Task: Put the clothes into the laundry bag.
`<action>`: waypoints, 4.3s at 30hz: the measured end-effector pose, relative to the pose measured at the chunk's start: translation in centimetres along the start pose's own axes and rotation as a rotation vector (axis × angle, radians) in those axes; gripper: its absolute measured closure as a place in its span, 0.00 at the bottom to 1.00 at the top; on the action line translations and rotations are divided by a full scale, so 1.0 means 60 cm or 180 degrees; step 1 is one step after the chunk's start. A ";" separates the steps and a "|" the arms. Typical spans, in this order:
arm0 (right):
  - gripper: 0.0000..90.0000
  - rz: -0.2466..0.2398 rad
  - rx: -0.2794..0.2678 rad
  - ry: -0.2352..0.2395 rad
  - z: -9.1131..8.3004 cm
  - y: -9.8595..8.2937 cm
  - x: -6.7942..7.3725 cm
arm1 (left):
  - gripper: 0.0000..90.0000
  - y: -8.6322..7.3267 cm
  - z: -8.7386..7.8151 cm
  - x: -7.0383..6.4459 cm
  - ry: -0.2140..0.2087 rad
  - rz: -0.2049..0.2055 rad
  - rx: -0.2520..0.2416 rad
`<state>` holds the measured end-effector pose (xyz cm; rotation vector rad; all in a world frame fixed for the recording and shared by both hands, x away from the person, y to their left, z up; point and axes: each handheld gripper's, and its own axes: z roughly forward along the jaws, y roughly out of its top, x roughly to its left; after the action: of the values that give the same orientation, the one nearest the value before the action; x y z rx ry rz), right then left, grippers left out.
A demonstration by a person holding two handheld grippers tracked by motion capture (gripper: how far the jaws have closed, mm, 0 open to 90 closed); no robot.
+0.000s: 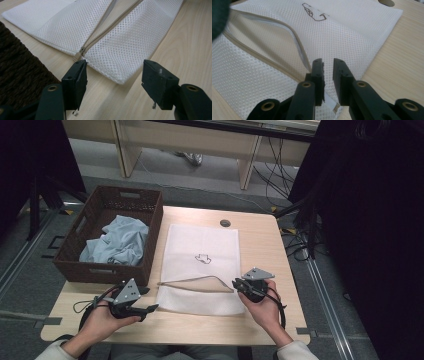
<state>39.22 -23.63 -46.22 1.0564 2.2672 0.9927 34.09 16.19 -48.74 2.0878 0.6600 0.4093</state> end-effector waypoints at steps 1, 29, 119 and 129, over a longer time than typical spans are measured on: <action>0.88 -0.0037 -0.0013 -0.0013 0.000 0.000 -0.002 | 0.40 0.000 0.000 0.000 0.0002 0.0000 -0.0002; 0.75 -0.0157 -0.0059 0.0062 0.025 0.013 0.014 | 0.40 0.000 0.000 0.000 -0.0025 0.0047 0.0011; 0.97 -0.0121 -0.0122 -0.0056 0.076 0.135 0.062 | 0.37 0.144 -0.116 0.116 0.0740 -0.0047 -0.0682; 0.97 -0.0147 -0.0116 -0.0034 0.075 0.137 0.060 | 0.35 0.156 -0.091 0.206 0.0915 -0.0232 -0.0297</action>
<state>43.77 -15.21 -43.17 0.9873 2.2461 1.0034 44.04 22.67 -37.40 1.9276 0.8650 0.6935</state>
